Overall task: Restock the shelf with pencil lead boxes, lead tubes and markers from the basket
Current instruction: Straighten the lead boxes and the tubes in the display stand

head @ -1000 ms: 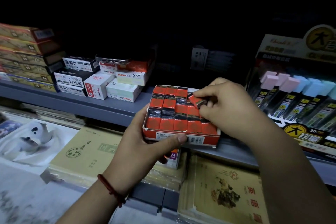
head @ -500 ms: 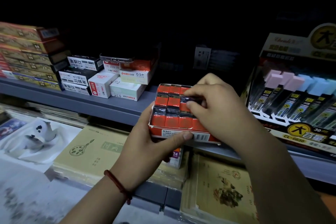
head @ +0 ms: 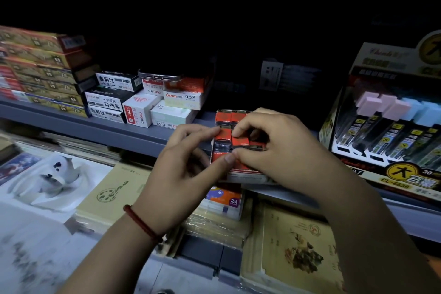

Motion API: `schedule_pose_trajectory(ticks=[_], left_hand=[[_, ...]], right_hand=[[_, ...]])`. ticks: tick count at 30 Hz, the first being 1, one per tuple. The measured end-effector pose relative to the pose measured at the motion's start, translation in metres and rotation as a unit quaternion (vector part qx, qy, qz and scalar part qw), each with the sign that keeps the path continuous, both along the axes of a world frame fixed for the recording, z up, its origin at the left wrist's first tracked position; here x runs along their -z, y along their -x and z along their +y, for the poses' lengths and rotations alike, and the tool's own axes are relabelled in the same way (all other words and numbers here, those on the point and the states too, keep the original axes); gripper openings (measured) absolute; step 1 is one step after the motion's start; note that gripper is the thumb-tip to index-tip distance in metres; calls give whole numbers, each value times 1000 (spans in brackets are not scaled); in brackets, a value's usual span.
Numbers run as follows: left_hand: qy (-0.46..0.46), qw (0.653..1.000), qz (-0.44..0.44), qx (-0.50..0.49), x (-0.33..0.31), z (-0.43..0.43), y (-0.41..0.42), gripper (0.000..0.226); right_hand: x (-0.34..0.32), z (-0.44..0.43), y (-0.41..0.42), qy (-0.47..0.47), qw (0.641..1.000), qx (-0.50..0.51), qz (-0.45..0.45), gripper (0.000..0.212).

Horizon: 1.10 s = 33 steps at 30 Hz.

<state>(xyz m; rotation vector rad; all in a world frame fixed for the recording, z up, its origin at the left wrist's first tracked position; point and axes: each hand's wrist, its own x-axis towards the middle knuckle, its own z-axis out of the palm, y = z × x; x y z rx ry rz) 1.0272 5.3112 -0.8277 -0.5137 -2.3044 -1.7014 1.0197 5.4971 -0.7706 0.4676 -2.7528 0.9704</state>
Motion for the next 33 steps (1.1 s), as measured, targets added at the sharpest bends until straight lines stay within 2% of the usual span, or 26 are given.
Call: schedule_pose_trajectory(ticks=[5,10,13,17,21,24,28,33], left_hand=[[-29,999,-33,-22,-2,7,14,37],[-23,996,-87,-28,-5,12,23,41],[-19,992,-124,-14,-12,12,26,45],[64,994,-86,-19,-23,9,29,44],[178,981,-10,-73,-30,9,29,39],[202,976,19,-75,-32,10,27,44],[167,983,24,-71,-28,7,28,46],[40,996,-10,-84,-20,2,25,45]], right_hand=[[0,-1,-1,17,999,37,-30,47],[4,3,6,32,995,94,-4,40],[0,7,7,75,990,116,-1,40],[2,2,6,116,986,120,8,23],[2,0,6,92,988,126,13,18],[-4,7,4,96,991,88,-21,16],[-2,10,4,3,996,87,-5,22],[-2,10,2,-13,997,70,-10,15]])
